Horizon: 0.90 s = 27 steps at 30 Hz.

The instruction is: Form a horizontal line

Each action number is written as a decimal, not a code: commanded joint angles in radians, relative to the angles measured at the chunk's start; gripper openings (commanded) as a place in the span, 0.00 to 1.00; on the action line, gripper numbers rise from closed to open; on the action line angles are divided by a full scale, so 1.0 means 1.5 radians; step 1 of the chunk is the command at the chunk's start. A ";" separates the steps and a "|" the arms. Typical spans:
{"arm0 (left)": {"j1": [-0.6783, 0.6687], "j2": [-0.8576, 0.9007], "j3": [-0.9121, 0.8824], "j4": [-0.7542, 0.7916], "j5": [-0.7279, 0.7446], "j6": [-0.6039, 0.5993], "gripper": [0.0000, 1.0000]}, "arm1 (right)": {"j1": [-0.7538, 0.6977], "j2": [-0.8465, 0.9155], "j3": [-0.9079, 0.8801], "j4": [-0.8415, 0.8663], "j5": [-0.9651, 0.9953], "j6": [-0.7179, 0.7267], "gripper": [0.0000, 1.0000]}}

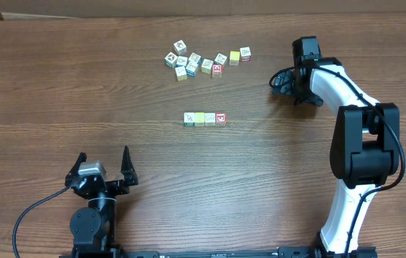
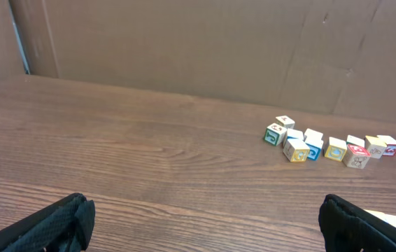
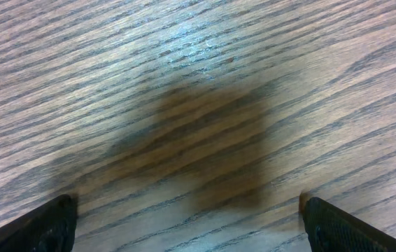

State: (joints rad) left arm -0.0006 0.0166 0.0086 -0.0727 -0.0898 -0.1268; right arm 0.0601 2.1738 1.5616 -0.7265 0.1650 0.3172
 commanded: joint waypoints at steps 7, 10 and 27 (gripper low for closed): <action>-0.003 -0.009 -0.002 0.001 -0.009 0.010 1.00 | -0.001 -0.002 -0.010 0.000 0.012 0.000 1.00; -0.003 -0.009 -0.002 0.001 -0.009 0.010 1.00 | -0.001 -0.002 -0.010 0.000 0.012 0.000 1.00; -0.003 -0.009 -0.002 0.001 -0.009 0.010 1.00 | 0.058 -0.091 -0.009 0.000 0.012 0.000 1.00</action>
State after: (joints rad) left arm -0.0006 0.0166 0.0086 -0.0723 -0.0898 -0.1268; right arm 0.1024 2.1338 1.5482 -0.7341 0.1726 0.3172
